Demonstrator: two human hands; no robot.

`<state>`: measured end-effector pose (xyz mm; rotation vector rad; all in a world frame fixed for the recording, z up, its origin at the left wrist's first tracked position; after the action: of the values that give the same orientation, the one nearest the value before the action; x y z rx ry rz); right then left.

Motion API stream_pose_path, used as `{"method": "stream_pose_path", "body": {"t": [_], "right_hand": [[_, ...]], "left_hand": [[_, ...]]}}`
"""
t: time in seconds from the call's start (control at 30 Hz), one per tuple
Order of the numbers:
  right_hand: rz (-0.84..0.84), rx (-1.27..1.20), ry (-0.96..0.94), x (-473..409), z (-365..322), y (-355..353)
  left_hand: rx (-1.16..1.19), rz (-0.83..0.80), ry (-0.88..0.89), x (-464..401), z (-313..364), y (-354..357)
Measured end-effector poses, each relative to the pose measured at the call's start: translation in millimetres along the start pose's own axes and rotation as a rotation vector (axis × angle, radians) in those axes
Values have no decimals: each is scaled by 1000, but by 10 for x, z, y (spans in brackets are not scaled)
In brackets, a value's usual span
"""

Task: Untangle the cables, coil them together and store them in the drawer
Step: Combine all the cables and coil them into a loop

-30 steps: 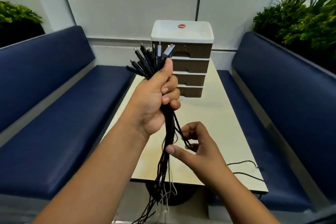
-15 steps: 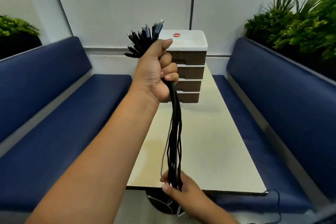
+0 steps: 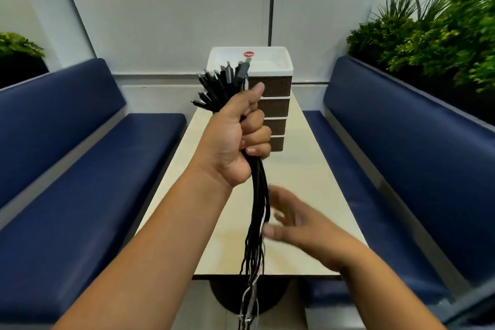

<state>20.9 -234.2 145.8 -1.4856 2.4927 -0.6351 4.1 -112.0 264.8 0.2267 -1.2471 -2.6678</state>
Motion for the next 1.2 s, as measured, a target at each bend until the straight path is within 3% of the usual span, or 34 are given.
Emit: {"method": "stream_pose_path", "body": {"t": [0.07, 0.13, 0.33, 0.57, 0.67, 0.8, 0.87, 1.0, 1.2], "right_hand": [[84, -151, -157, 18, -337, -113], [60, -196, -211, 21, -501, -61], [-187, -290, -140, 108, -285, 315], [-128, -451, 42, 252, -560, 289], [-126, -478, 57, 240, -644, 264], [-94, -495, 26, 170, -782, 131], [-67, -459, 40, 129, -818, 67], [-107, -425, 89, 116, -787, 78], [-145, -442, 53, 173, -740, 76]], "left_hand": [[12, 7, -26, 33, -84, 104], [61, 34, -31, 33, -93, 179], [489, 288, 91, -17, 424, -104], [778, 554, 98, -42, 270, -925], [635, 380, 125, 45, 143, -961], [306, -73, -123, 268, -351, -795], [181, -209, -246, 390, -584, -707], [-119, -268, -390, 491, -671, -553], [-266, -210, -303, 374, -477, -225]]}}
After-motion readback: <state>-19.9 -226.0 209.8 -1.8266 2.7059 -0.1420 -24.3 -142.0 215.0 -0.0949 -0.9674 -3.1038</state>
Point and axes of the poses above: each hand's wrist, its own x-axis away from the middle knuckle, its own y-axis out of the palm, z = x × y, the point moved 5 cm from there along -x, towards the middle knuckle, and after that the axes turned 13 degrees about x, right-handed, at the moved point
